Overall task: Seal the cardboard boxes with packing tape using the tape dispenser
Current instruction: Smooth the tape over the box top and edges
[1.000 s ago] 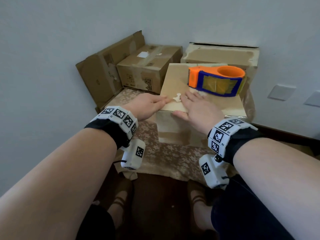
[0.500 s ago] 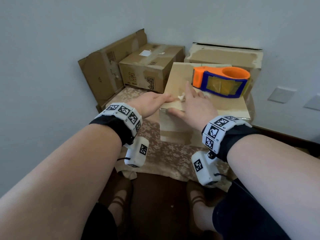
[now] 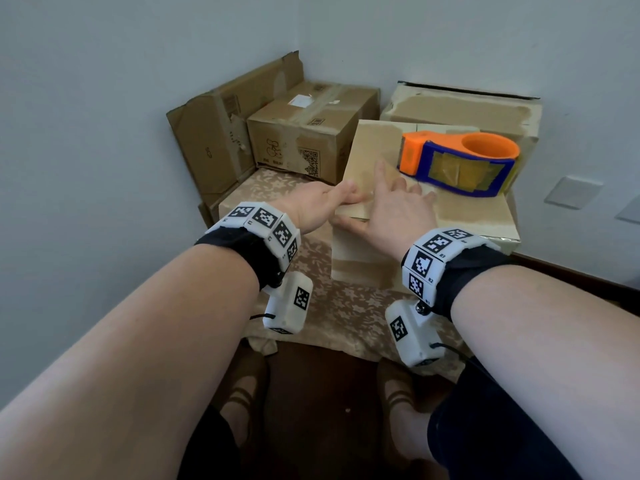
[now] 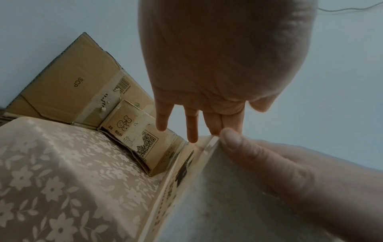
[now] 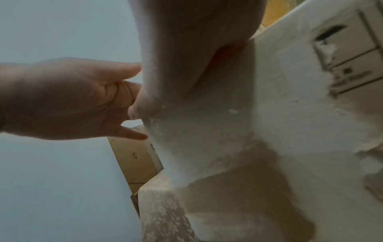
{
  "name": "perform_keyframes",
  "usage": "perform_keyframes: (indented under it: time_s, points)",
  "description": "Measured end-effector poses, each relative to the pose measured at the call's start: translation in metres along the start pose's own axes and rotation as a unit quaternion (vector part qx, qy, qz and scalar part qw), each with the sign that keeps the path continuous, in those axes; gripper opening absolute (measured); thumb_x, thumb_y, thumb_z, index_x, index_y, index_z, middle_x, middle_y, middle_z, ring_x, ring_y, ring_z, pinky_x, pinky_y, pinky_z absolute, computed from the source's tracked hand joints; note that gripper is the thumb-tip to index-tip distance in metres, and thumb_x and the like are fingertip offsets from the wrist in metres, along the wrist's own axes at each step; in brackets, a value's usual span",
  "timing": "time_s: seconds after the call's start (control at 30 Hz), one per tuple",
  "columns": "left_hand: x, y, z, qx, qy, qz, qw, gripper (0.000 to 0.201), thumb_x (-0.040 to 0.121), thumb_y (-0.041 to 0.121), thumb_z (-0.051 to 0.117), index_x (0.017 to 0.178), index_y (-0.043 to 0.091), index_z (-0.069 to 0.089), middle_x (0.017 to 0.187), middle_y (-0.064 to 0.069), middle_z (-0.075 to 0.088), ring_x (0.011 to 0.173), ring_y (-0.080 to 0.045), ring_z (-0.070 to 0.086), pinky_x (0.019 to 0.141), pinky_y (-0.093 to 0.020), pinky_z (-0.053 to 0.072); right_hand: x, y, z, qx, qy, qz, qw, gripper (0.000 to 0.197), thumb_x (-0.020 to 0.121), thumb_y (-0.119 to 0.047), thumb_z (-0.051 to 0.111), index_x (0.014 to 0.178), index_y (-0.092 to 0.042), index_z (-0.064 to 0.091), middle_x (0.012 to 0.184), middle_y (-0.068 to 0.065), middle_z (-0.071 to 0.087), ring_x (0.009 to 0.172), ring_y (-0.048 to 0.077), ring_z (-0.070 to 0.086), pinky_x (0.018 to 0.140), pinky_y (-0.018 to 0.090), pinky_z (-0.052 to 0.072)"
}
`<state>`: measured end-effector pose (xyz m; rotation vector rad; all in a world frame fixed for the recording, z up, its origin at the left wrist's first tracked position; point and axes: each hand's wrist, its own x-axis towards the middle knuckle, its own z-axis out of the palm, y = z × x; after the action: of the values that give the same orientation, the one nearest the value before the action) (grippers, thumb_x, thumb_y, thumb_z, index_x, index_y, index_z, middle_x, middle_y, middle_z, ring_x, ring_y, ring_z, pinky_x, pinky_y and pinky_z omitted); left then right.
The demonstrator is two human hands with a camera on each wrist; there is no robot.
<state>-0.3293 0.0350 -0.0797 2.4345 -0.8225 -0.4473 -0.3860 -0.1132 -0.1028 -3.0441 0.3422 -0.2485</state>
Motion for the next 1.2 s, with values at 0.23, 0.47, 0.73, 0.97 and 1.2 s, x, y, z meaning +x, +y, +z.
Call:
perform_keyframes:
  time_s: [0.23, 0.47, 0.73, 0.97, 1.2]
  points:
    - [0.004, -0.003, 0.003, -0.031, 0.01, 0.011, 0.999, 0.056, 0.102, 0.049, 0.014, 0.133, 0.027, 0.055, 0.148, 0.001, 0.043, 0.139, -0.016, 0.034, 0.113, -0.027, 0.016, 0.005, -0.008, 0.0, -0.004, -0.02, 0.034, 0.999, 0.123, 0.061, -0.092, 0.038, 0.153, -0.021, -0.001, 0.147, 0.024, 0.036, 0.133, 0.044, 0.034, 0.107, 0.06, 0.024]
    - [0.008, -0.005, 0.003, -0.019, 0.017, 0.014, 1.0, 0.056, 0.102, 0.049, 0.014, 0.134, 0.026, 0.054, 0.146, 0.0, 0.045, 0.138, -0.016, 0.035, 0.116, -0.031, 0.018, 0.008, -0.012, 0.001, -0.009, -0.025, 0.044, 0.999, 0.128, 0.059, -0.089, 0.052, 0.153, -0.022, -0.001, 0.149, 0.024, 0.034, 0.135, 0.044, 0.033, 0.109, 0.06, 0.023]
    - [-0.001, 0.002, 0.008, 0.081, 0.014, 0.021, 0.996, 0.05, 0.102, 0.045, 0.028, 0.148, 0.025, 0.033, 0.156, 0.005, 0.024, 0.143, -0.016, 0.024, 0.113, -0.026, 0.015, 0.005, -0.006, 0.003, -0.009, -0.032, 0.014, 0.999, 0.106, 0.081, -0.07, 0.05, 0.153, -0.017, -0.007, 0.154, 0.021, 0.025, 0.137, 0.043, 0.026, 0.111, 0.055, 0.022]
    - [-0.007, 0.013, 0.01, 0.178, 0.009, 0.017, 0.984, 0.069, 0.094, 0.05, 0.047, 0.152, 0.022, 0.02, 0.159, 0.006, 0.014, 0.145, -0.019, 0.02, 0.118, -0.031, 0.013, -0.006, 0.022, -0.003, 0.022, -0.047, -0.068, 0.996, 0.1, 0.085, -0.072, 0.033, 0.152, -0.01, -0.008, 0.159, 0.013, 0.015, 0.147, 0.027, 0.016, 0.118, 0.046, 0.016]
    - [0.005, 0.037, 0.002, 0.34, -0.056, -0.044, 0.938, 0.071, 0.095, 0.052, 0.042, 0.153, 0.024, 0.012, 0.159, 0.004, 0.013, 0.139, -0.028, 0.03, 0.113, -0.037, 0.026, -0.015, 0.046, -0.013, -0.008, -0.066, -0.102, 0.993, 0.081, 0.093, -0.064, 0.022, 0.154, -0.015, -0.001, 0.162, 0.002, 0.004, 0.149, 0.018, 0.005, 0.119, 0.045, 0.01]
